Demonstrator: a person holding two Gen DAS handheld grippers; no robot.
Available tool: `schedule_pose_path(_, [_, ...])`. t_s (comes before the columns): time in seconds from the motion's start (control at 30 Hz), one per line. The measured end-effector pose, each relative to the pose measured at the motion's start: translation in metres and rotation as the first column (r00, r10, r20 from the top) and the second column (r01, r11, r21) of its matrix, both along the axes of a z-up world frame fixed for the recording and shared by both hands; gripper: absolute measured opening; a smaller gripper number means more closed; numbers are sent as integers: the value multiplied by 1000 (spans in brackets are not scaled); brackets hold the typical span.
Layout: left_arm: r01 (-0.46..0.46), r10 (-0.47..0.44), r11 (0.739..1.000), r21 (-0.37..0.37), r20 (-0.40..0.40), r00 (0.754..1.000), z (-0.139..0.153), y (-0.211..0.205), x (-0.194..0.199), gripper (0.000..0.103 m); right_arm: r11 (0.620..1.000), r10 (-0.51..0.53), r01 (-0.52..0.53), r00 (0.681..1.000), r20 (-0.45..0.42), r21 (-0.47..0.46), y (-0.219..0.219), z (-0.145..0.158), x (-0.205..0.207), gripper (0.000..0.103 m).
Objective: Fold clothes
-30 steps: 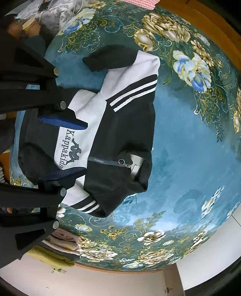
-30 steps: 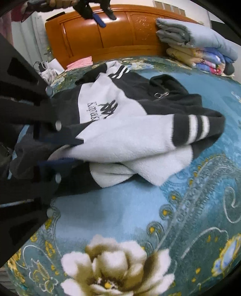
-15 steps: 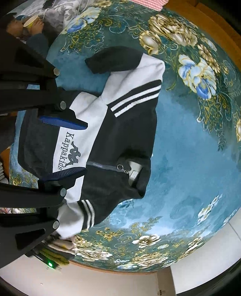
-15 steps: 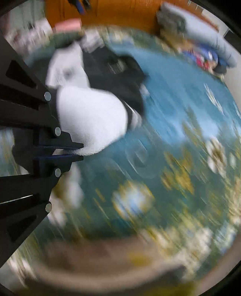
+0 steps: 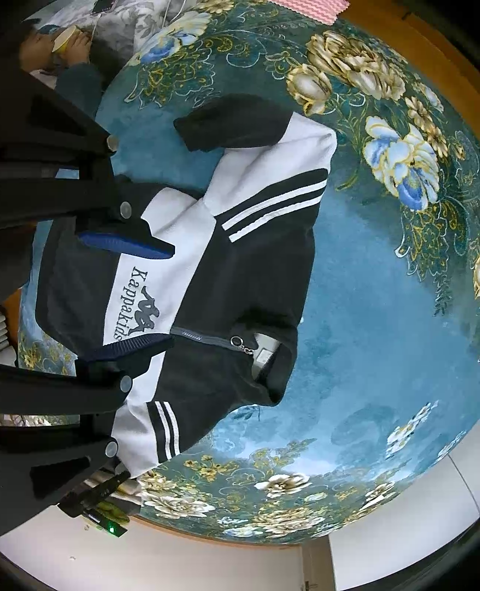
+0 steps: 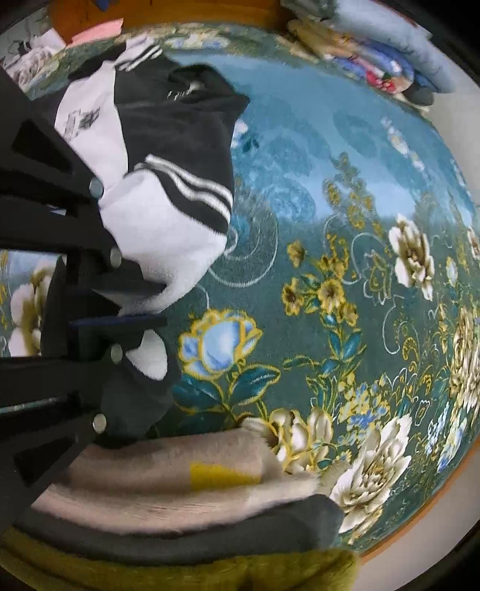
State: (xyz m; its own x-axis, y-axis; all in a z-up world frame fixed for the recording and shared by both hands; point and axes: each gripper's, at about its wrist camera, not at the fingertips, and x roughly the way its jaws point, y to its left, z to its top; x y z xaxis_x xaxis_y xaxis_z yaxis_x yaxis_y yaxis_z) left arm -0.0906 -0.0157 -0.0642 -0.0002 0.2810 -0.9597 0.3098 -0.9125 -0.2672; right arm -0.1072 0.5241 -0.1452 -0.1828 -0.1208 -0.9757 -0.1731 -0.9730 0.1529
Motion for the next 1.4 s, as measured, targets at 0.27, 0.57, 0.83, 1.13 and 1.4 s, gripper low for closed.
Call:
schedule_pose_path(0.27, [54, -52, 998, 42, -51, 997, 11, 15, 3, 43, 958, -50, 10, 990, -134, -285, -27, 37, 22, 103])
schedule_pose_path(0.57, [235, -226, 972, 11, -232, 946, 35, 92, 12, 43, 708, -128, -70, 966, -225, -702, -115, 82, 45, 103])
schedule_pose_path(0.83, [322, -320, 945, -52, -338, 885, 37, 133, 29, 40, 469, -166, -83, 970, -180, -879, -199, 105, 59, 103])
schedule_pose_path(1.13, [169, -172, 985, -41, -378, 910, 35, 89, 34, 41, 495, -179, -79, 965, -190, -865, -270, 119, 70, 103])
schedule_pose_path(1.4, [98, -118, 993, -69, -415, 902, 35, 63, 32, 41, 512, -217, -17, 965, -149, -859, -291, 116, 73, 103])
